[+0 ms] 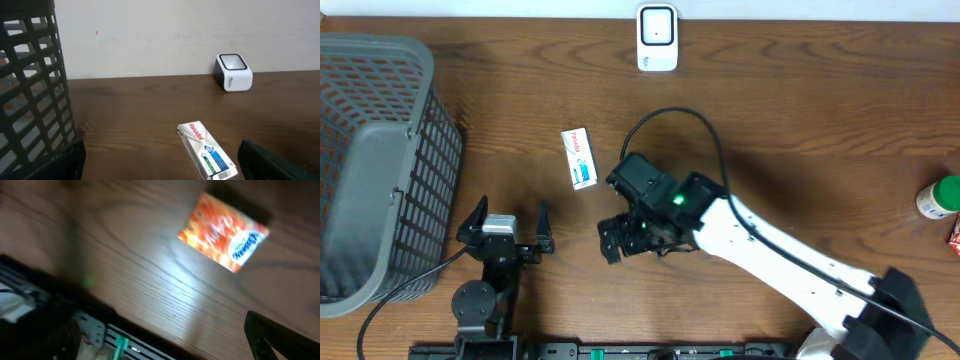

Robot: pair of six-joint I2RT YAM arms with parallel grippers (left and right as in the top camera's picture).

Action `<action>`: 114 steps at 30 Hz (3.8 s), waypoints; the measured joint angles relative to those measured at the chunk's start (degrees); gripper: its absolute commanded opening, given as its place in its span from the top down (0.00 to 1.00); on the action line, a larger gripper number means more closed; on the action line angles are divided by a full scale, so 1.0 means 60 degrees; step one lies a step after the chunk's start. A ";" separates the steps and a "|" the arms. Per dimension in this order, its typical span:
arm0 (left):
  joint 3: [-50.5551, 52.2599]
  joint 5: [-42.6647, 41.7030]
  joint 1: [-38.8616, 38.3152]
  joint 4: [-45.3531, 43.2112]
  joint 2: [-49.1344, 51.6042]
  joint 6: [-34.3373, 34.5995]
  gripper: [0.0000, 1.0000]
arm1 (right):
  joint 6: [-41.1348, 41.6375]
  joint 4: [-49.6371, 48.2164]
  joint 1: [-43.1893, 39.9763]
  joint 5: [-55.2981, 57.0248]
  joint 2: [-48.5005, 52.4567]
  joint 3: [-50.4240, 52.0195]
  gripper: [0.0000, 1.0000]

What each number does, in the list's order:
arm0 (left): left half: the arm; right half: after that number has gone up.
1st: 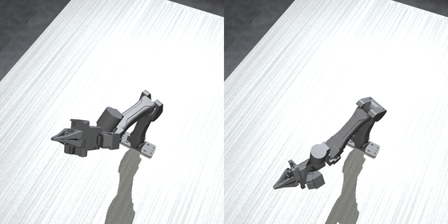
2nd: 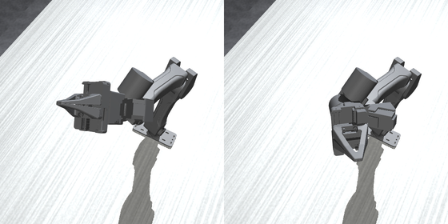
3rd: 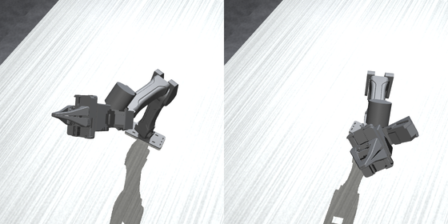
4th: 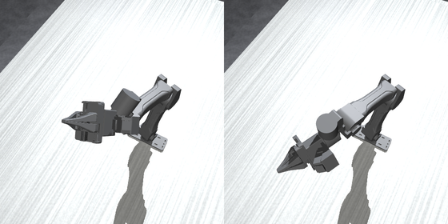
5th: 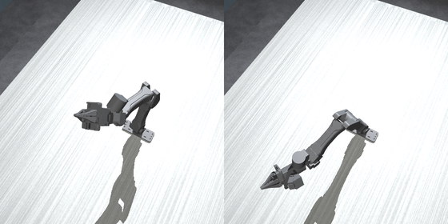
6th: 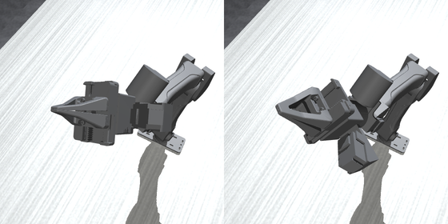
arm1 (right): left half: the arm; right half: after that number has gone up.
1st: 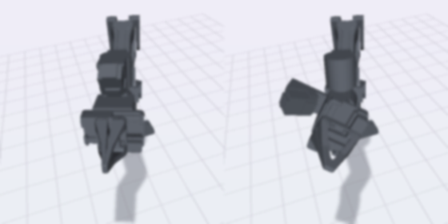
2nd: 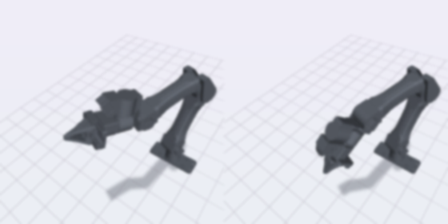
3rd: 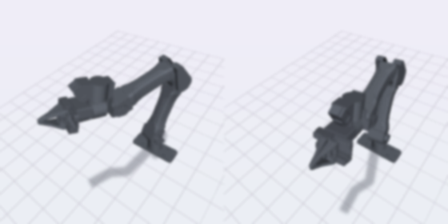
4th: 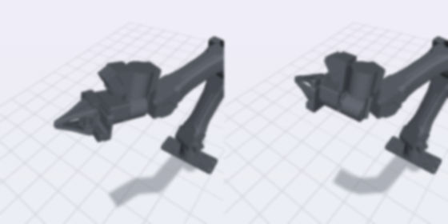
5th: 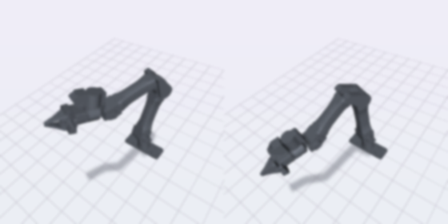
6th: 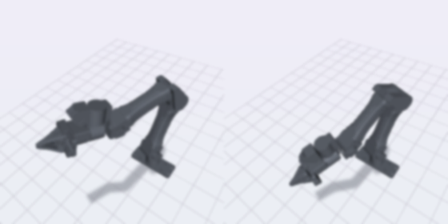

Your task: Scan the item barcode

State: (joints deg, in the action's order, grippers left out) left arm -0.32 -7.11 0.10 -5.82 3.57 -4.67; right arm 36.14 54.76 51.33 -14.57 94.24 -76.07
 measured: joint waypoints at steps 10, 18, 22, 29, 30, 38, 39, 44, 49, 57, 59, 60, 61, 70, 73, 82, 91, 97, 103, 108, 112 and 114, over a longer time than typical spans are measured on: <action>0.0000 -0.0004 0.0000 0.0000 0.0000 0.0000 0.04 | 0.2197 0.0175 -0.0364 0.0499 0.0681 0.0000 0.01; 0.0000 0.0000 0.0000 0.0000 0.0000 0.0000 0.04 | 0.3508 -0.0211 -0.0714 0.0229 0.1807 0.0022 0.01; 0.0000 0.0000 0.0000 0.0000 0.0000 0.0000 0.04 | 0.4047 -0.0867 -0.0714 0.0219 0.1803 0.0022 0.01; 0.0000 0.0000 0.0000 0.0000 0.0000 0.0000 0.04 | 0.4656 -0.0761 -0.0718 0.0586 0.1825 0.0022 0.01; 0.0000 0.0000 0.0000 0.0000 0.0000 0.0000 0.04 | 0.4685 -0.0758 -0.0721 0.0630 0.1840 0.0022 0.01; 0.0000 0.0000 0.0000 0.0000 0.0000 0.0000 0.04 | 0.4692 -0.0743 -0.0849 0.0780 0.2084 0.0022 0.01; 0.0000 0.0000 0.0000 0.0000 0.0000 0.0000 0.04 | 0.4688 -0.0743 -0.0852 0.0820 0.2157 0.0022 0.01; 0.0000 0.0000 0.0000 -0.0004 0.0000 0.0000 0.04 | 0.4681 -0.0831 -0.0849 0.0849 0.2674 0.0022 0.01; 0.0000 0.0000 0.0000 0.0000 0.0000 0.0000 0.04 | 0.4554 -0.0790 -0.0849 0.0882 0.3060 -0.0135 0.01; 0.0000 -0.0004 0.0000 0.0000 0.0000 0.0000 0.04 | 0.4073 -0.0404 -0.0849 0.0900 0.4011 -0.0783 0.01; 0.0000 -0.0004 0.0000 0.0000 0.0000 0.0000 0.04 | 0.3865 -0.0277 -0.0849 0.0900 0.4065 -0.0841 0.01; 0.0000 0.0000 0.0000 0.0000 0.0000 0.0000 0.04 | 0.3756 -0.0222 -0.0849 0.0903 0.4073 -0.0856 0.02; 0.0000 0.0000 0.0000 0.0000 0.0000 0.0000 0.04 | 0.3625 -0.0168 -0.0849 0.0907 0.4076 -0.0860 0.03; 0.0000 0.0000 0.0000 0.0000 0.0000 0.0000 0.04 | 0.2954 0.0204 -0.0849 0.1024 0.4135 -0.0860 0.28; 0.0000 0.0000 0.0000 0.0000 0.0000 0.0000 0.04 | 0.2830 0.0233 -0.0849 0.1056 0.4142 -0.0860 0.34; 0.0000 0.0000 0.0000 0.0000 0.0000 0.0000 0.04 | 0.2645 0.1035 -0.0852 0.1053 0.4291 -0.1344 0.35; 0.0000 0.0000 0.0000 0.0000 0.0000 0.0000 0.04 | 0.1789 0.3453 -0.1137 0.0572 0.4306 -0.2962 0.35; 0.0000 -0.0004 0.0000 0.0000 0.0000 0.0000 0.04 | 0.0331 0.5005 -0.1840 -0.0415 0.4306 -0.3501 0.34; 0.0000 0.0000 0.0000 0.0000 0.0000 0.0000 0.04 | -0.0965 0.5763 -0.2579 -0.1195 0.4306 -0.3512 0.32; 0.0000 0.0000 0.0000 0.0000 0.0000 0.0000 0.04 | -0.1665 0.6226 -0.3093 -0.1698 0.4306 -0.3512 0.33; 0.0000 0.0000 0.0000 0.0000 0.0000 0.0000 0.04 | -0.2127 0.6437 -0.3493 -0.2113 0.4306 -0.3512 0.32; 0.0000 0.0000 0.0000 0.0000 0.0000 0.0000 0.04 | -0.2248 0.6470 -0.3646 -0.2229 0.4306 -0.3512 0.32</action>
State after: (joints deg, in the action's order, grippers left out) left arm -0.32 -7.11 0.10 -5.82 3.57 -4.67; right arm 22.65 93.58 29.45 -27.94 120.07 -97.14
